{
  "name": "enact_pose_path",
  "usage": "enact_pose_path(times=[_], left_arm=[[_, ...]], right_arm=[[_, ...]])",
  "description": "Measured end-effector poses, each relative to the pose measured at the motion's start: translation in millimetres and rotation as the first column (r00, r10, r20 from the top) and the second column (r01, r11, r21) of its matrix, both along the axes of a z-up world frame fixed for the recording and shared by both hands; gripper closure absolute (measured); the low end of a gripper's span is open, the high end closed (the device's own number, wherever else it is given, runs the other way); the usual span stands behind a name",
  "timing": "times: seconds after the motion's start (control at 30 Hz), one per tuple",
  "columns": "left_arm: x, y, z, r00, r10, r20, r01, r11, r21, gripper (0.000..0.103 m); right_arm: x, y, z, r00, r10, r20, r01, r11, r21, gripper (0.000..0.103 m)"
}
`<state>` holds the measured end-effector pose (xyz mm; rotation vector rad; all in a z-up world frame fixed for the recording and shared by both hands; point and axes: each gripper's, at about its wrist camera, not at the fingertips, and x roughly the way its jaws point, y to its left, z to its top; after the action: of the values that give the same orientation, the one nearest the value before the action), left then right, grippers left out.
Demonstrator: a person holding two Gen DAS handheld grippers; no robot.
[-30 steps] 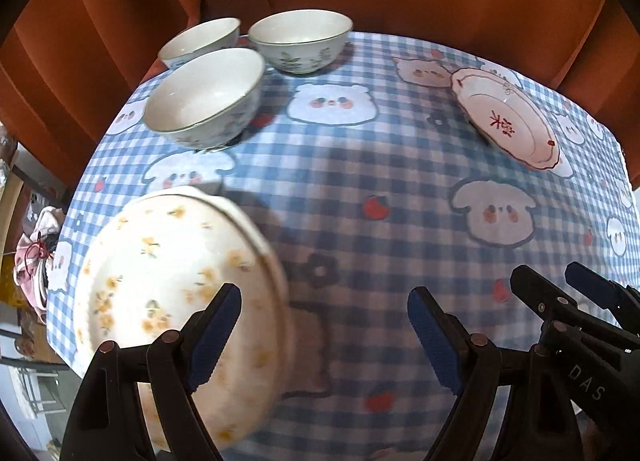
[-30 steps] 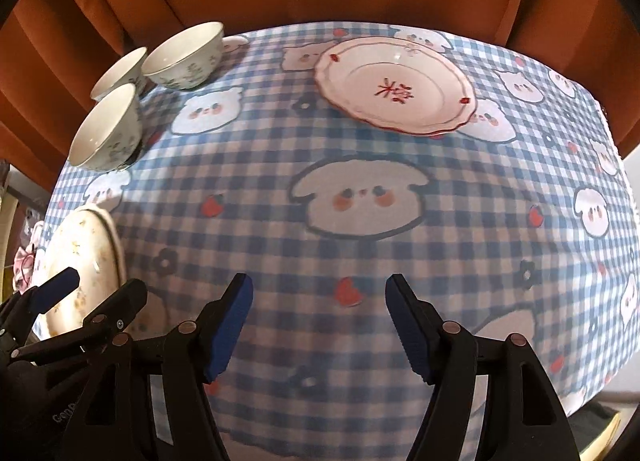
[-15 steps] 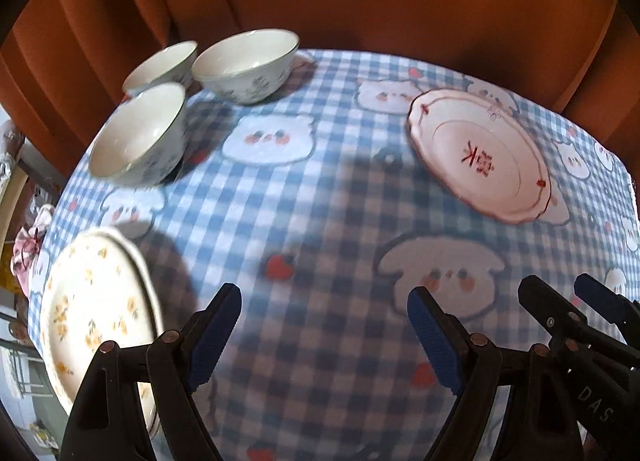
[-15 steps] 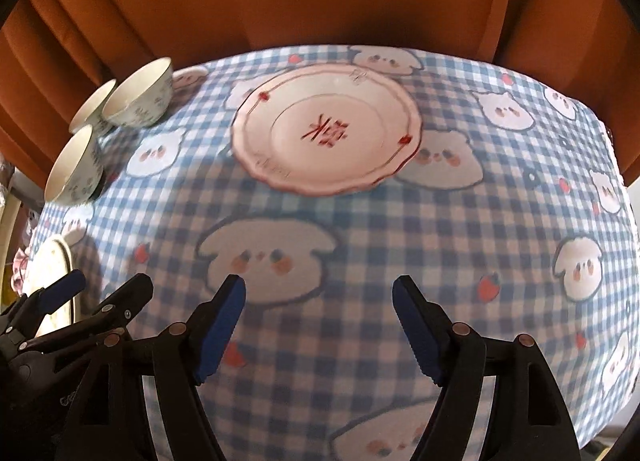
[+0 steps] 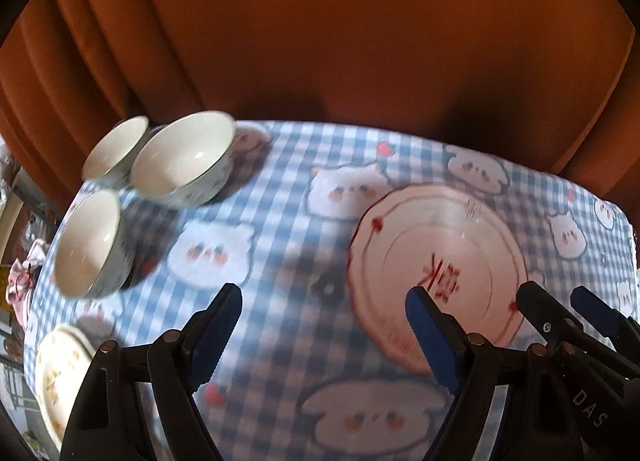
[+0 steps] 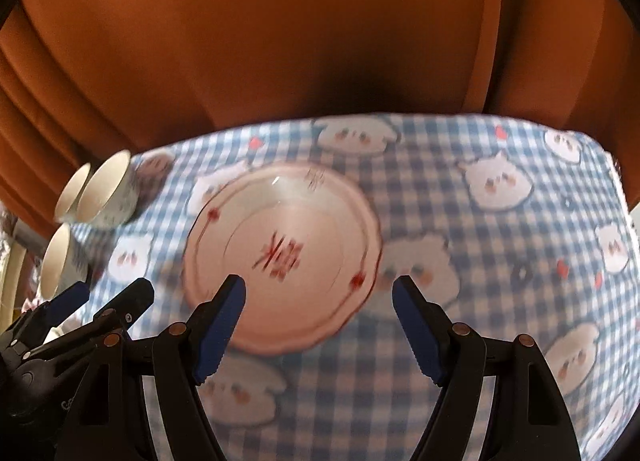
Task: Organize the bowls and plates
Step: 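Close both grippers on the red-rimmed plate's rim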
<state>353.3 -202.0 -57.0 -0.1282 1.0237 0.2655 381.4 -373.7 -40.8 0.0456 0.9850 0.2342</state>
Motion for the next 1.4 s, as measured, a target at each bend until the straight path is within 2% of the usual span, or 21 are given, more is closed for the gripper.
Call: enact_pose_path(times=[0.2, 0.4, 0.57, 0.7, 0.77, 1.0, 1.4], left_arm=[[36.3, -7.5, -19.7, 0.999, -0.010, -0.044, 0.010, 1.000, -0.009, 0.027], [63.1, -9.8, -39.4, 0.999, -0.004, -0.051, 0.004, 1.000, -0.006, 0.030], [75.9, -16.0, -56.6, 0.996, -0.032, -0.082, 0.031, 0.999, -0.019, 0.035], [80.8, -18.7, -67.5, 0.993, -0.049, -0.109, 0.044, 0.998, -0.044, 0.044], [81.3, -21.5, -69.1, 0.992, -0.058, -0.112, 0.055, 0.998, -0.025, 0.045], [75.5, -23.0, -68.7, 0.988, -0.080, -0.135, 0.079, 0.997, -0.013, 0.045], [-1.7, -26.3, -67.2, 0.975, -0.102, -0.197, 0.099, 0.995, -0.024, 0.045]], right_arm=[[42.3, -12.0, -13.0, 0.999, -0.037, -0.025, 0.038, 0.999, 0.023, 0.025], [71.5, -15.4, -35.4, 0.997, -0.064, -0.044, 0.067, 0.996, 0.062, 0.025], [89.3, -13.2, -51.4, 0.995, -0.067, -0.076, 0.071, 0.996, 0.046, 0.041], [95.8, -8.7, -61.7, 0.994, -0.057, -0.095, 0.060, 0.998, 0.026, 0.056], [97.1, -5.2, -65.4, 0.992, -0.048, -0.114, 0.052, 0.998, 0.034, 0.058], [90.0, 0.3, -66.4, 0.993, -0.048, -0.111, 0.048, 0.999, 0.006, 0.058], [23.3, 2.7, -70.7, 0.980, -0.025, -0.195, 0.022, 1.000, -0.014, 0.058]])
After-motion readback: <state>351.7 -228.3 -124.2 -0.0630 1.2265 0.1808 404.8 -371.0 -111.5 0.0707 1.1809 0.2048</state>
